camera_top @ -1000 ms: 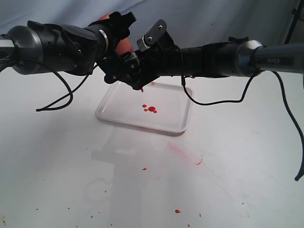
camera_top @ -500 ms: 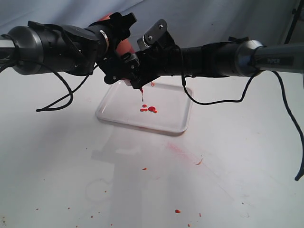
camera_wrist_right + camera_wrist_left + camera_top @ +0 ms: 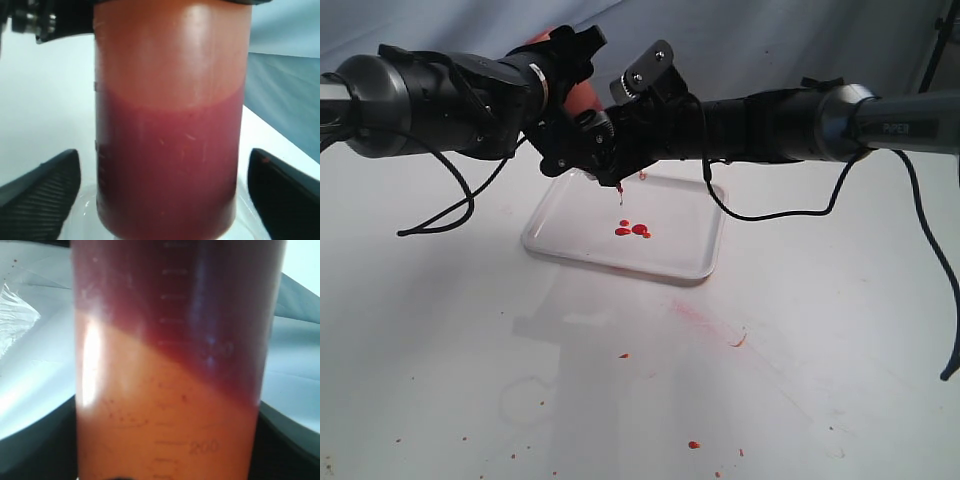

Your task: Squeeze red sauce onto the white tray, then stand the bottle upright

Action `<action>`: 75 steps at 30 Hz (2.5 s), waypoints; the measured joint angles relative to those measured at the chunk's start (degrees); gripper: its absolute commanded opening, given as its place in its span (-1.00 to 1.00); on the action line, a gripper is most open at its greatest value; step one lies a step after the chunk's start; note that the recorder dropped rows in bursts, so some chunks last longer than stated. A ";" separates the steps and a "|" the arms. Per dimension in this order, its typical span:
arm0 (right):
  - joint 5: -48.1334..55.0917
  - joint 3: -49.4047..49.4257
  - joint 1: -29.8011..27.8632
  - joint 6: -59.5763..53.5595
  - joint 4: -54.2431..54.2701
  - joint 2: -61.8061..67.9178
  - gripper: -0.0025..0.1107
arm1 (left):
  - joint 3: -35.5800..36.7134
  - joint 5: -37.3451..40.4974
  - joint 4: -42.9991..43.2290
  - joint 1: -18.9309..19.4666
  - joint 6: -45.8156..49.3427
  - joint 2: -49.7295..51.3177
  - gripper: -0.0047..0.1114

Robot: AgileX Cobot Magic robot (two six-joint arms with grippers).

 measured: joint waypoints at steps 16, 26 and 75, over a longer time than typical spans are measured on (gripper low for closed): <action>-3.99 0.00 -0.10 23.16 -25.86 -4.90 0.59 | 0.00 2.28 0.00 0.00 -5.11 0.00 -0.92; 15.71 0.00 -12.41 36.37 -32.57 -9.74 -0.27 | 0.00 4.48 -16.39 0.39 -11.59 0.00 -0.92; 34.09 17.39 -12.78 44.29 -6.91 -4.78 0.61 | 23.18 -10.93 -45.86 2.12 -25.32 -23.34 -0.92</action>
